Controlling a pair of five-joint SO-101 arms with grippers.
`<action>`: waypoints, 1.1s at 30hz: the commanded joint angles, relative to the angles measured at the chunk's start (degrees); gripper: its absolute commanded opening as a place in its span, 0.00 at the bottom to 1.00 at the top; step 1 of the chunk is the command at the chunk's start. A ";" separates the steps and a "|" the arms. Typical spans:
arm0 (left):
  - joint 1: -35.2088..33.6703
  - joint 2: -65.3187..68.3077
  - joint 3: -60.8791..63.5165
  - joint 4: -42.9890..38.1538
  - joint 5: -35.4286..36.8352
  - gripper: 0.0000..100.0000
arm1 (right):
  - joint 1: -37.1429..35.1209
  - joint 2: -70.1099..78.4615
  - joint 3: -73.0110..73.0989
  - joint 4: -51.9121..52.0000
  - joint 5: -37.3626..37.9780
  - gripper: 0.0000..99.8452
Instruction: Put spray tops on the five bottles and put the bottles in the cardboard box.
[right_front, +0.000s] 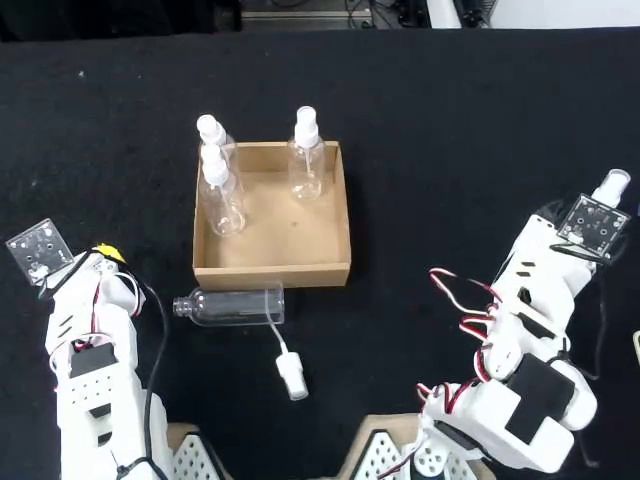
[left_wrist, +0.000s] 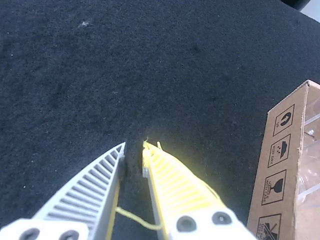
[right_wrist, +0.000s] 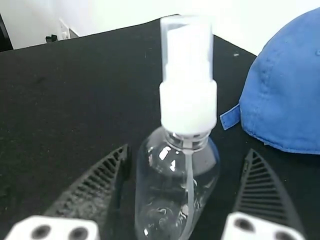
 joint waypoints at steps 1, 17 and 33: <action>0.04 -0.62 -0.57 -1.58 0.26 0.04 | 0.88 -3.47 -1.63 0.26 -1.05 0.30; -0.13 -0.62 -0.57 -1.58 0.26 0.04 | 0.62 -2.95 -4.53 0.44 -2.73 0.30; -0.22 -0.62 -0.66 -1.58 0.26 0.04 | 0.70 1.01 -4.62 0.00 -2.73 0.23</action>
